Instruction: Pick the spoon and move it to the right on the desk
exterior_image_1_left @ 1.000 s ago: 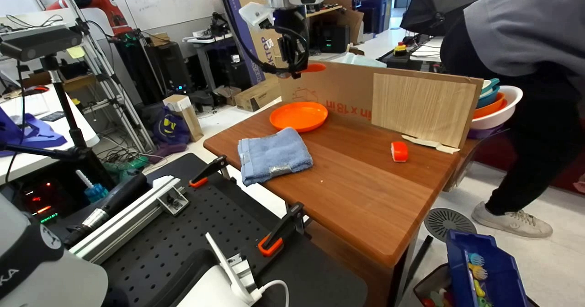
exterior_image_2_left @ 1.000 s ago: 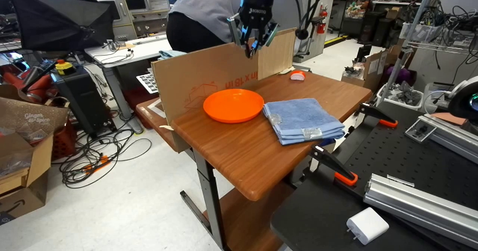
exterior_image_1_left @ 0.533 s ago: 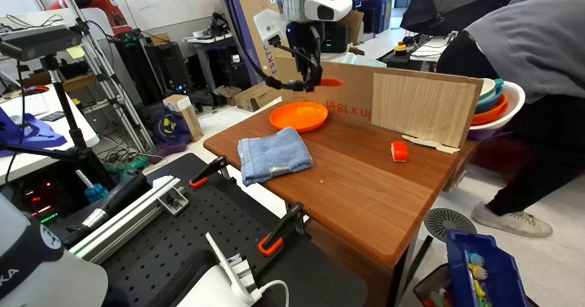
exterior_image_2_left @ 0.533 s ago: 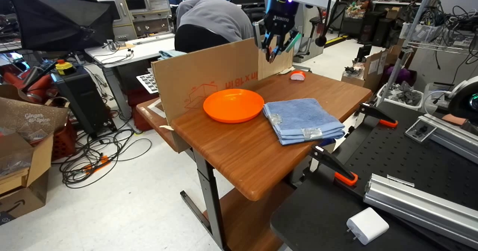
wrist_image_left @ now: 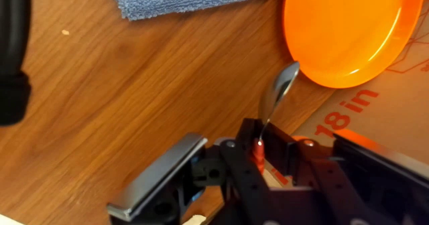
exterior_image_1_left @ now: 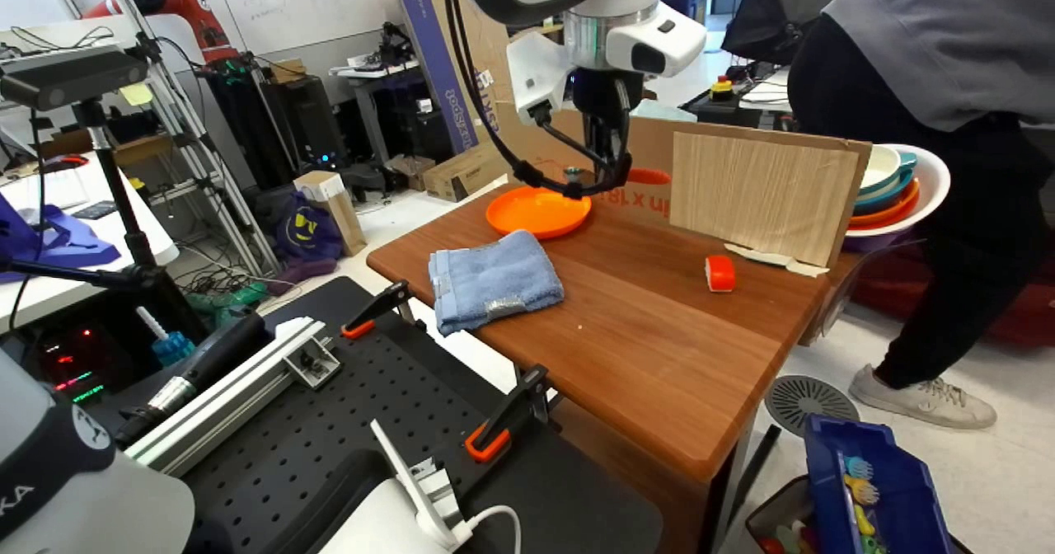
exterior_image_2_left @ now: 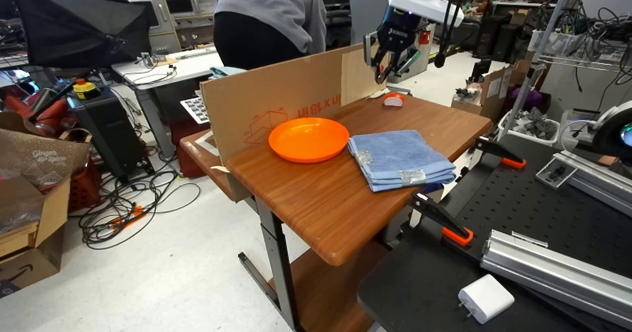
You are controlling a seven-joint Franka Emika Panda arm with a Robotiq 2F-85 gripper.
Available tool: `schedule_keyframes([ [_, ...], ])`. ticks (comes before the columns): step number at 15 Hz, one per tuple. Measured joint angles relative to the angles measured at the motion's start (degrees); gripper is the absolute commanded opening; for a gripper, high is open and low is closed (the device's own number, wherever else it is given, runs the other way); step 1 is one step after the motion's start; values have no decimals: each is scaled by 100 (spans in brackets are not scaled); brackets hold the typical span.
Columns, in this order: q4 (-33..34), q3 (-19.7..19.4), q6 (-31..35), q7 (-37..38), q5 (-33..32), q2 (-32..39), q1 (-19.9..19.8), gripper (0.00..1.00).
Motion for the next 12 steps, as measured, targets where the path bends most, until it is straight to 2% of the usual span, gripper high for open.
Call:
schedule_keyframes([
  [2, 23, -4, 0, -40, 65, 190, -96, 3],
  [12, 580, -110, 43, 261, 37, 1218, -78, 3],
])
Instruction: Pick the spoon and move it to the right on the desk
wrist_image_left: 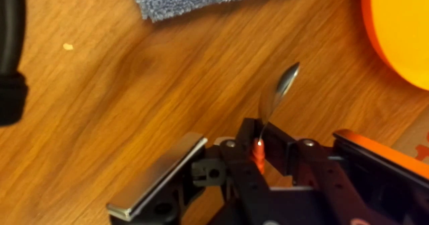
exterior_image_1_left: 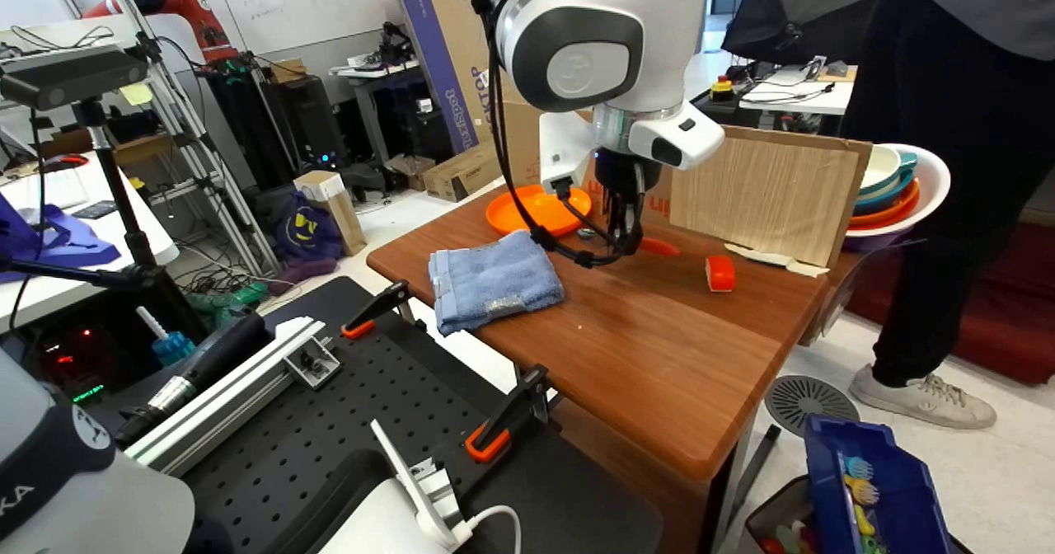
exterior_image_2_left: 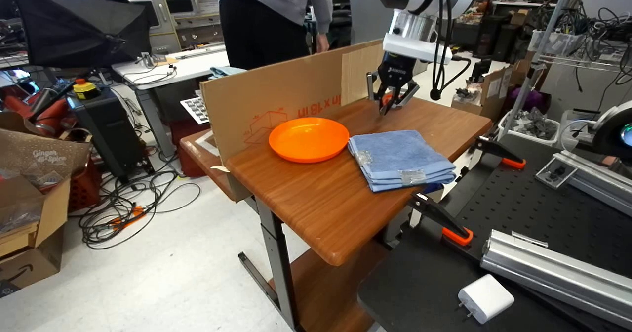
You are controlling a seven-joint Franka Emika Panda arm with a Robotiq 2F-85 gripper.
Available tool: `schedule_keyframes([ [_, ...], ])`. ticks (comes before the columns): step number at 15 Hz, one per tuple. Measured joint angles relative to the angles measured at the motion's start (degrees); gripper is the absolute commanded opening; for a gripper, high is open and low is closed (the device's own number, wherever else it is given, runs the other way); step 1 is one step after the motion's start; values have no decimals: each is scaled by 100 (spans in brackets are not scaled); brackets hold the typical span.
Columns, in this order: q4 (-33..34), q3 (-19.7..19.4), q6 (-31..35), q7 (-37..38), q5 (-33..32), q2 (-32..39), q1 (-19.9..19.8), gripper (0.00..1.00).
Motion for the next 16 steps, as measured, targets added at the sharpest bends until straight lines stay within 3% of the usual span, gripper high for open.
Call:
schedule_keyframes([
  [6, 313, -161, 0, 301, -41, 358, 38, 3],
  [7, 348, -176, 0, 354, -60, 399, 58, 35],
  [10, 413, -217, 0, 520, -151, 451, 107, 49],
  [16, 473, -250, 0, 698, -220, 470, 146, 94],
])
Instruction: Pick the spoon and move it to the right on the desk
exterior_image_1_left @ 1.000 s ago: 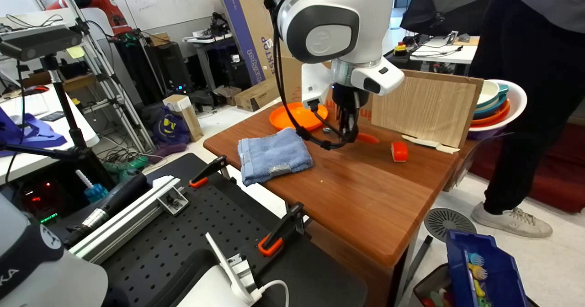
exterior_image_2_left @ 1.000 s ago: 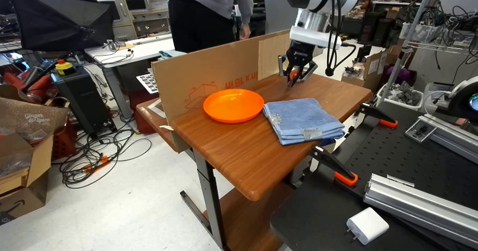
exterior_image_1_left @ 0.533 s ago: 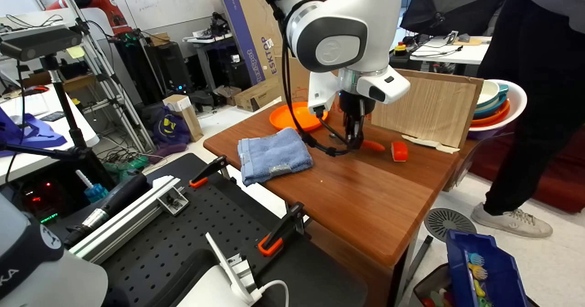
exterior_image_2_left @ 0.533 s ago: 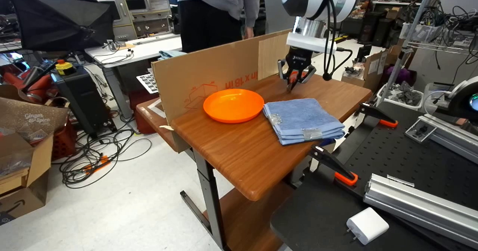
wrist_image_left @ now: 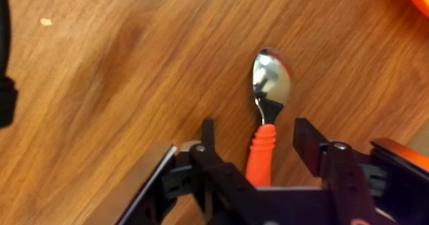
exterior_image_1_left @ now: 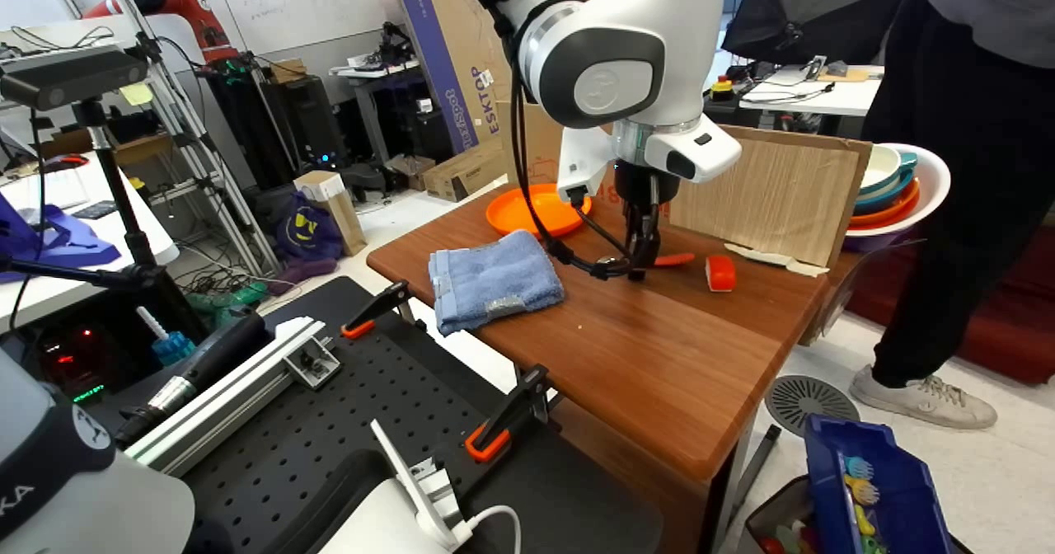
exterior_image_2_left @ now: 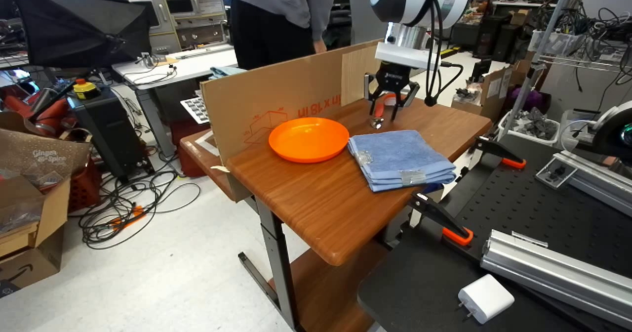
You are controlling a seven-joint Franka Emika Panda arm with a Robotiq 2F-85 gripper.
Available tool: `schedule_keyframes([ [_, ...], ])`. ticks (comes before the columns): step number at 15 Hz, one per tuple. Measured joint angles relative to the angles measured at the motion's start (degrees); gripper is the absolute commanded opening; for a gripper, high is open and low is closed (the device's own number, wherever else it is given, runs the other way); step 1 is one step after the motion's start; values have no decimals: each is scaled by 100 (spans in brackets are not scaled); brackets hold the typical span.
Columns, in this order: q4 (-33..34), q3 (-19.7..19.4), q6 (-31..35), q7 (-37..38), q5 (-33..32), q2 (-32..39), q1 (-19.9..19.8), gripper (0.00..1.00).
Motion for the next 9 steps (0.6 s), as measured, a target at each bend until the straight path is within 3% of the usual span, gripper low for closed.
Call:
schedule_keyframes([
  [1, 1, -1, 0, 12, 0, 0, 0, 100],
  [9, 12, 3, 0, 26, 0, -4, 7, 100],
])
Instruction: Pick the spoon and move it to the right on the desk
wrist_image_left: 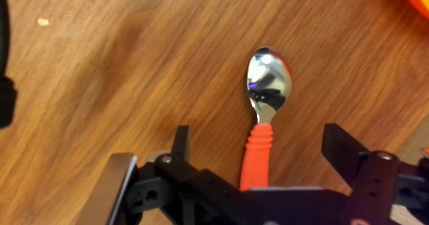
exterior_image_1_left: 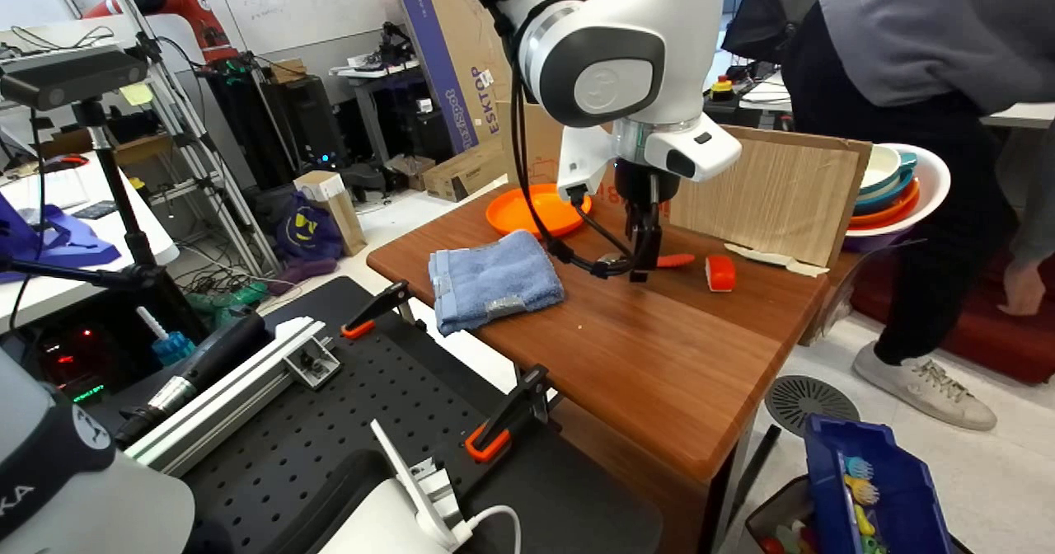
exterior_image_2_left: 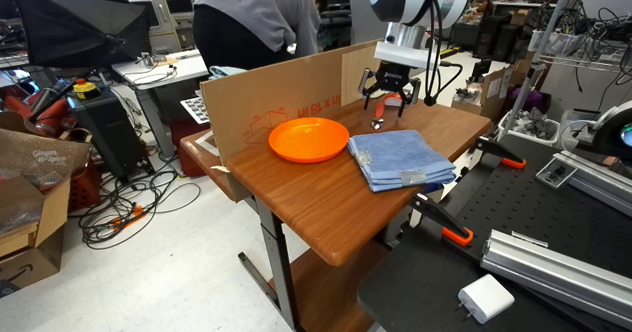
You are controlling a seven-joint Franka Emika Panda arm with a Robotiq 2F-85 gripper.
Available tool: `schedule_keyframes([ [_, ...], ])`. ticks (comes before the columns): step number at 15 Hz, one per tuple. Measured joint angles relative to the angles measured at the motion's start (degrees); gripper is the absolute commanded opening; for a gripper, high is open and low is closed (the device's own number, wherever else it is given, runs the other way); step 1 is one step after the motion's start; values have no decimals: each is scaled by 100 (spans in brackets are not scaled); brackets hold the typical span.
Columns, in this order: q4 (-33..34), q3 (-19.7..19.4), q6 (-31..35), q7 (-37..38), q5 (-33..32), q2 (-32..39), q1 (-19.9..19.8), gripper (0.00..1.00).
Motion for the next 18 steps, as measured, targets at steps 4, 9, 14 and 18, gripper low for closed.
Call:
schedule_keyframes([
  [4, -70, 81, 1, -21, 6, -184, 12, 100],
  [9, -585, 242, 23, -144, 26, -994, 14, 100],
  [14, -853, 261, 34, -236, 26, -1262, 14, 100],
  [18, -853, 261, 45, -242, 26, -1262, 14, 100],
])
